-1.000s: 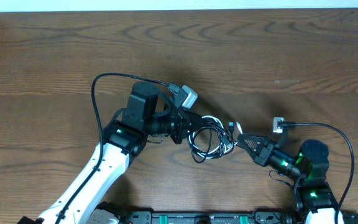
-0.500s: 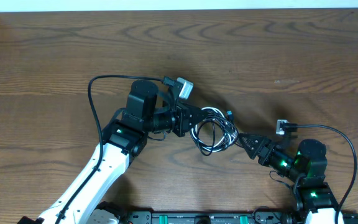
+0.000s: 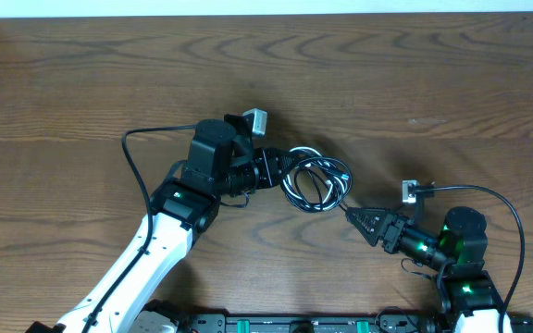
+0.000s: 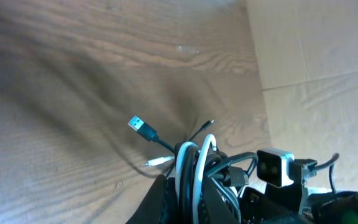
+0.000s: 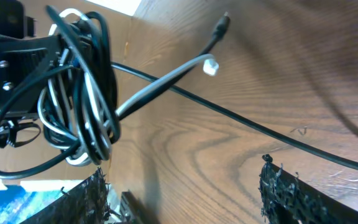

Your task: Untangle cables

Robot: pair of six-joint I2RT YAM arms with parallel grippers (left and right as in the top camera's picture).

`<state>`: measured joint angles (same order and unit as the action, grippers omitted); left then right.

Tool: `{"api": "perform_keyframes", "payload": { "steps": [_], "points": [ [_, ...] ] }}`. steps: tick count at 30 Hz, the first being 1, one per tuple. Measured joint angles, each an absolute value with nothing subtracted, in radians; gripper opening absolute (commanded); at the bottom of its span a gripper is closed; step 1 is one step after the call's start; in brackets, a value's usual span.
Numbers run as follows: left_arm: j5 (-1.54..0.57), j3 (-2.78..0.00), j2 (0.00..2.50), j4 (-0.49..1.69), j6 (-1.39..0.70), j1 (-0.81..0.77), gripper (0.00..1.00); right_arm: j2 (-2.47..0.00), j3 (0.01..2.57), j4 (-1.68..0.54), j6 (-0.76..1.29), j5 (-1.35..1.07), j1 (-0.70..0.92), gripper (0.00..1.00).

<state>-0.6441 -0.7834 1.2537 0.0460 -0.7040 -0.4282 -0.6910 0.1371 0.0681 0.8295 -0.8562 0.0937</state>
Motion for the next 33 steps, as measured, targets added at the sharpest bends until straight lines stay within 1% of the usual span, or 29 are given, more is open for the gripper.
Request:
{"api": "perform_keyframes", "payload": {
  "steps": [3,5,6,8,10,13,18,23,29,33],
  "points": [
    [-0.642,-0.783,1.254,0.065,-0.714,-0.428,0.08,-0.691,0.137,0.079,0.829,-0.868,0.094,0.81],
    [-0.640,-0.783,1.254,0.076,-0.709,-0.428,0.08,-0.691,0.137,0.106,0.828,-0.875,0.094,0.87],
    [-0.640,-0.783,1.254,0.078,-0.705,-0.428,0.08,-0.691,0.137,0.123,0.829,-0.878,0.094,0.89],
    [-0.640,-0.783,1.254,0.079,-0.698,-0.428,0.08,-0.691,0.137,0.161,0.825,-0.891,0.094,0.90],
    [-0.636,-0.783,1.254,0.078,-0.697,-0.428,0.08,-0.691,0.137,0.181,0.828,-0.908,0.094,0.88],
    [-0.605,-0.783,1.254,0.080,-0.748,-0.428,0.08,-0.691,0.137,0.160,0.873,-0.923,0.094,0.91],
    [-0.530,-0.783,1.254,0.079,-0.896,-0.430,0.08,-0.691,0.137,0.131,1.026,-0.932,0.094,0.99],
    [-0.455,-0.783,1.254,0.079,-0.990,-0.468,0.08,-0.691,0.137,0.159,1.206,-0.927,0.103,0.99],
    [-0.404,-0.783,1.254,0.079,-1.025,-0.545,0.08,-0.692,0.137,0.218,1.405,-0.878,0.137,0.99],
    [-0.366,-0.783,1.254,0.078,-1.030,-0.592,0.07,-0.691,0.137,0.258,1.476,-0.838,0.166,0.99]
  ]
}}
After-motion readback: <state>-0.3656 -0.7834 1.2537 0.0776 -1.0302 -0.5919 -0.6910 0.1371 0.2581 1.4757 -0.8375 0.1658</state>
